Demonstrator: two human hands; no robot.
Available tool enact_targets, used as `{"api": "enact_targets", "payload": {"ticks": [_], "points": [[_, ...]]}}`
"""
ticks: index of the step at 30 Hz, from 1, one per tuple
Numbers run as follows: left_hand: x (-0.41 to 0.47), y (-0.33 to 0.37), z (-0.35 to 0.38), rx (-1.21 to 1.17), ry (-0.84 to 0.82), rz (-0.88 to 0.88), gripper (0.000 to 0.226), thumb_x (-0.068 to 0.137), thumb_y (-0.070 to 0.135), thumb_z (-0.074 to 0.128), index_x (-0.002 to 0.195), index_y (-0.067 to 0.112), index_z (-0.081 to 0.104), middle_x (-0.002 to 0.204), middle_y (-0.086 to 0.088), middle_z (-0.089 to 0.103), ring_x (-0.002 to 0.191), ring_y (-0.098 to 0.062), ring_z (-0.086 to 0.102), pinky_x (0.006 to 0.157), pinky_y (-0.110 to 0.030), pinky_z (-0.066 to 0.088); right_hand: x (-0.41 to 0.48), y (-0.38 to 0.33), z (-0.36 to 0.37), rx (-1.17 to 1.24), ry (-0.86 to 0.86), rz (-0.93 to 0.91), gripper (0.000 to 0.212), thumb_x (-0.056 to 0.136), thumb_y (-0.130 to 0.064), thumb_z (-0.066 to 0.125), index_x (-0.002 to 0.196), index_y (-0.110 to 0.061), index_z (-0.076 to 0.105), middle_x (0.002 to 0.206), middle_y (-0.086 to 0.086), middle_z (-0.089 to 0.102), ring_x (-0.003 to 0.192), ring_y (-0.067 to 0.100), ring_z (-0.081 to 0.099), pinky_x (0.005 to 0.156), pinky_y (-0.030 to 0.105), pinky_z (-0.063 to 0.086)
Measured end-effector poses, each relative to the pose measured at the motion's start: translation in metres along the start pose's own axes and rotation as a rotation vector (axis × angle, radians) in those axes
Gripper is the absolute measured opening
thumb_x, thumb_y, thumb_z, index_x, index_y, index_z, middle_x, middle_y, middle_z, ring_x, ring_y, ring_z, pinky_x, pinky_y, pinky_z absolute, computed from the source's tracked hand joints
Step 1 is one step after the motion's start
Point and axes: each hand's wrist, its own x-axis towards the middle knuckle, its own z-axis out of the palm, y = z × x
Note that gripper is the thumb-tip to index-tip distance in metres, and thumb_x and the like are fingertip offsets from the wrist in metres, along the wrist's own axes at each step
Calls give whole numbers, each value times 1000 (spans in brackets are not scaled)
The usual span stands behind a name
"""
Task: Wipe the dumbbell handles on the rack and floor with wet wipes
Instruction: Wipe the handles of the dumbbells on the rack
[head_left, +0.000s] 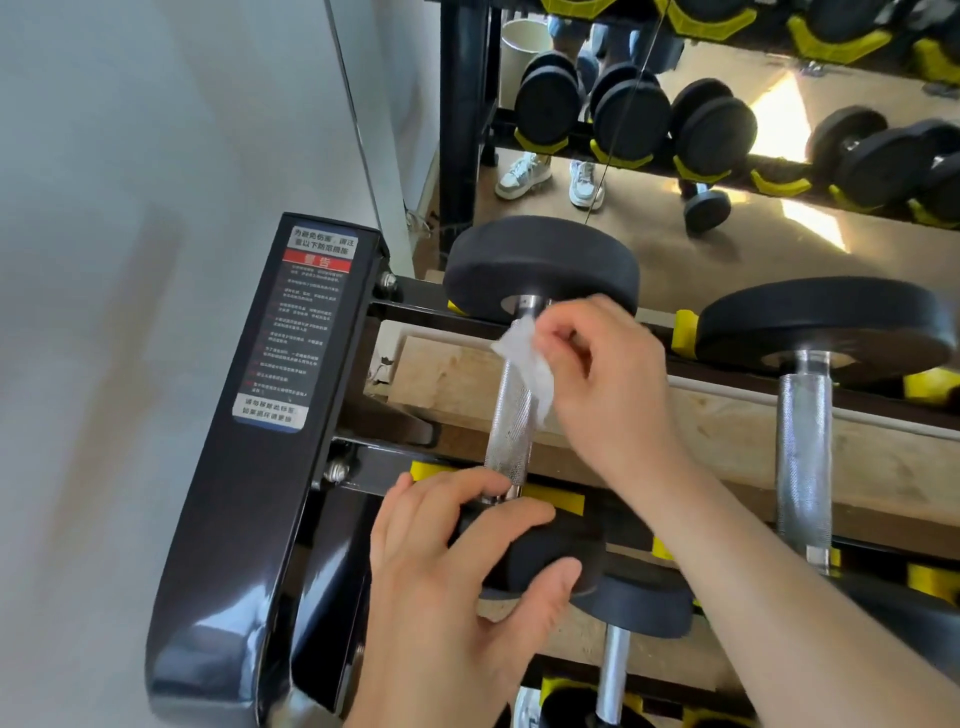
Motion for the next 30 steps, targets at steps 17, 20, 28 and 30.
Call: {"api": "enact_targets", "payload": {"ticks": [17, 20, 28, 30], "points": [[2, 6, -22, 98, -106, 3, 31, 86, 43, 54, 111, 31, 69, 111, 20, 59, 109, -4, 53, 95, -47, 49, 1, -8, -19, 42, -307, 18, 21, 93, -15, 60, 110, -21, 71, 108, -12, 43, 95, -1, 47, 87, 6, 38], [6, 5, -27, 116, -138, 19, 33, 86, 43, 54, 112, 30, 69, 109, 20, 61, 106, -2, 55, 102, -45, 46, -1, 0, -19, -92, -343, -113, 31, 90, -5, 62, 118, -17, 69, 112, -6, 50, 96, 9, 53, 85, 18, 46], [1, 5, -25, 8, -135, -35, 30, 90, 40, 53, 115, 31, 67, 116, 23, 57, 115, 2, 51, 116, -23, 20, -42, 1, -17, 78, -348, -57, 7, 82, -22, 75, 89, -23, 77, 70, -20, 57, 66, -3, 54, 61, 8, 39], [1, 6, -25, -29, -131, -54, 30, 90, 40, 53, 114, 32, 68, 115, 23, 58, 115, 1, 52, 115, -23, 20, -31, -1, -17, 98, -397, -75, 5, 83, -22, 74, 87, -23, 77, 69, -21, 57, 66, -5, 55, 60, 8, 40]]}}
